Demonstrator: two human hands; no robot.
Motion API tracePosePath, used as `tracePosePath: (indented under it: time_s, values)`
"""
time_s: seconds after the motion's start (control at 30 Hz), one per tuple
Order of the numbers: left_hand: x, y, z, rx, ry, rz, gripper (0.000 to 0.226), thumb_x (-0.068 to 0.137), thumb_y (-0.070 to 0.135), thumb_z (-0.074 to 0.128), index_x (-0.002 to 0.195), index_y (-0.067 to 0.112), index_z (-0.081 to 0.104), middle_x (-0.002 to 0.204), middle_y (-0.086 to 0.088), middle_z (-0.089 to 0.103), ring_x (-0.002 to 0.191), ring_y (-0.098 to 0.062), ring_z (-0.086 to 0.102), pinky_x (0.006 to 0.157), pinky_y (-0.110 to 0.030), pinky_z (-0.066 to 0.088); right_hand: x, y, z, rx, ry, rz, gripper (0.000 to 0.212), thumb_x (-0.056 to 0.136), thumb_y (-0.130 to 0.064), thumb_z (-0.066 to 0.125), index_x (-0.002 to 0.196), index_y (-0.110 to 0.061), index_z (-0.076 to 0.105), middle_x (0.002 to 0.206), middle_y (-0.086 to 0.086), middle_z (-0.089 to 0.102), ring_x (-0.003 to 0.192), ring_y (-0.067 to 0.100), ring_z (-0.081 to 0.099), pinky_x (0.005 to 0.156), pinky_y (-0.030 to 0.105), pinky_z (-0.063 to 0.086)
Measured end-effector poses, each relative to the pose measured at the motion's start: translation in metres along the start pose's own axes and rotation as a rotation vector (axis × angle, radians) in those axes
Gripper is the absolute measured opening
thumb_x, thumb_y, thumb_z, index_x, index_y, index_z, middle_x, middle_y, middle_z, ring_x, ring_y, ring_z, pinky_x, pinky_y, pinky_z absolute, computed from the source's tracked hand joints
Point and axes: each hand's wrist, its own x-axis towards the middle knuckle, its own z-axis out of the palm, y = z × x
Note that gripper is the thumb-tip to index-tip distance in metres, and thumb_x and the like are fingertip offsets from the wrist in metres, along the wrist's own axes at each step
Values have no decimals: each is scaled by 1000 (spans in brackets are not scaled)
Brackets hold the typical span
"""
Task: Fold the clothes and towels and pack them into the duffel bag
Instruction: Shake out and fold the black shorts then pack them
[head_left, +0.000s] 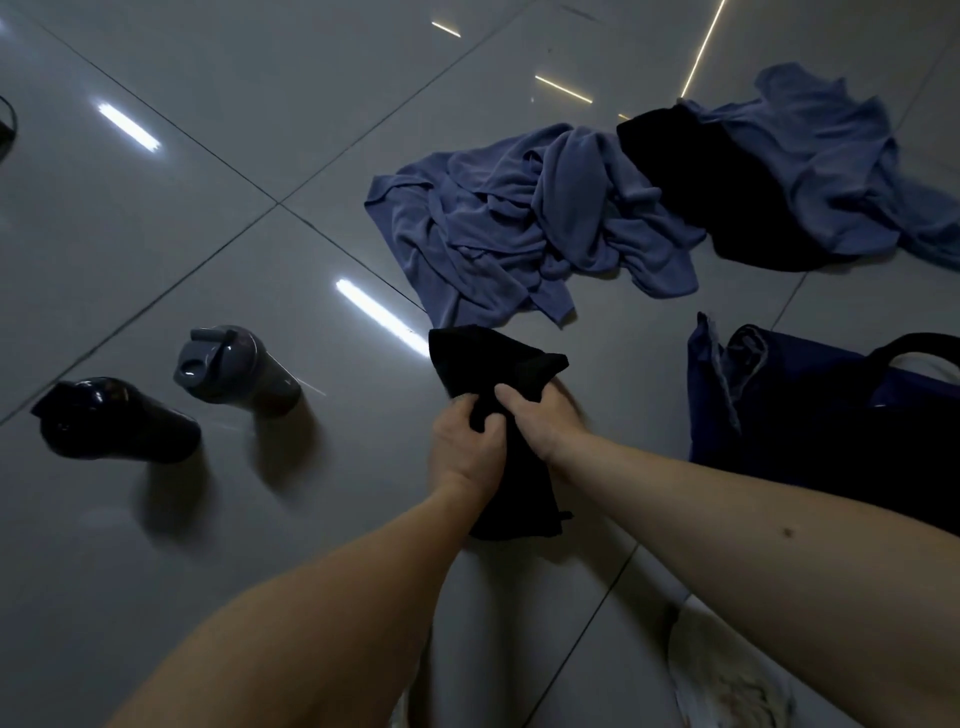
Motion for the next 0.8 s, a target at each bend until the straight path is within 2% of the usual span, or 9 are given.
tracePosePath:
  time_s: [0.1, 0.2, 0.27, 0.33, 0.43, 0.57, 0.67, 0.73, 0.8]
  values:
    - [2, 13, 1, -371, 62, -99, 51, 86, 36, 59, 131, 23, 38, 125, -5, 55, 110, -24, 60, 94, -37, 50, -1, 2, 1, 47, -24, 12, 104, 52, -74, 65, 142, -25, 49, 127, 1, 64, 113, 25, 63, 101, 45, 51]
    - [10, 19, 7, -472, 73, -217, 72, 84, 52, 60, 140, 21, 27, 139, -9, 44, 122, -26, 53, 106, -46, 45, -1, 4, 5, 66, -43, 2, 94, 53, -74, 69, 136, -33, 54, 121, -4, 67, 109, 22, 65, 97, 45, 54]
    - [19, 18, 9, -558, 30, -316, 79, 83, 58, 60, 142, 12, 35, 135, -13, 52, 121, -30, 55, 107, -50, 44, 0, 4, 6, 51, -23, -34, 82, 54, -65, 71, 128, -31, 61, 113, -4, 70, 102, 20, 67, 94, 43, 56]
    - [23, 17, 6, -531, -44, -355, 87, 69, 74, 52, 133, 15, 52, 124, -16, 62, 115, -38, 60, 104, -55, 46, -2, 4, 4, 58, 1, -31, 71, 58, -53, 75, 122, -25, 64, 110, -1, 71, 98, 19, 68, 92, 42, 57]
    - [29, 21, 3, -464, -99, -350, 66, 81, 71, 47, 119, 19, 62, 118, -14, 67, 112, -39, 62, 102, -54, 48, -3, 6, 4, 53, 6, -8, 53, 66, -39, 78, 115, -22, 67, 108, 3, 72, 97, 23, 69, 91, 43, 57]
    - [27, 36, -3, -371, -91, -282, 72, 74, 73, 42, 115, 20, 67, 113, -13, 69, 106, -34, 65, 100, -52, 50, -11, -2, -1, 46, 13, -28, 68, 49, -51, 73, 111, -23, 68, 105, 3, 73, 94, 24, 70, 88, 44, 58]
    - [16, 57, -6, -301, -66, -227, 54, 94, 59, 41, 113, 16, 68, 112, -12, 67, 103, -33, 64, 95, -44, 52, -24, -14, -21, -36, 24, -50, 56, 64, -43, 71, 115, -22, 66, 106, 5, 72, 93, 26, 69, 86, 43, 58]
    - [8, 73, -6, -272, -26, -192, 50, 102, 49, 38, 123, 13, 65, 111, -6, 60, 103, -29, 58, 89, -33, 44, -31, -21, -38, -40, 80, -57, 57, 66, -43, 76, 119, -22, 65, 109, 4, 71, 97, 28, 69, 87, 43, 58]
    - [-4, 92, -6, -333, 0, -158, 48, 103, 46, 42, 121, 9, 66, 111, -8, 61, 98, -25, 54, 85, -32, 39, -40, -28, -58, -78, 124, -87, 58, 70, -41, 78, 122, -19, 64, 114, 7, 70, 103, 30, 67, 91, 44, 57]
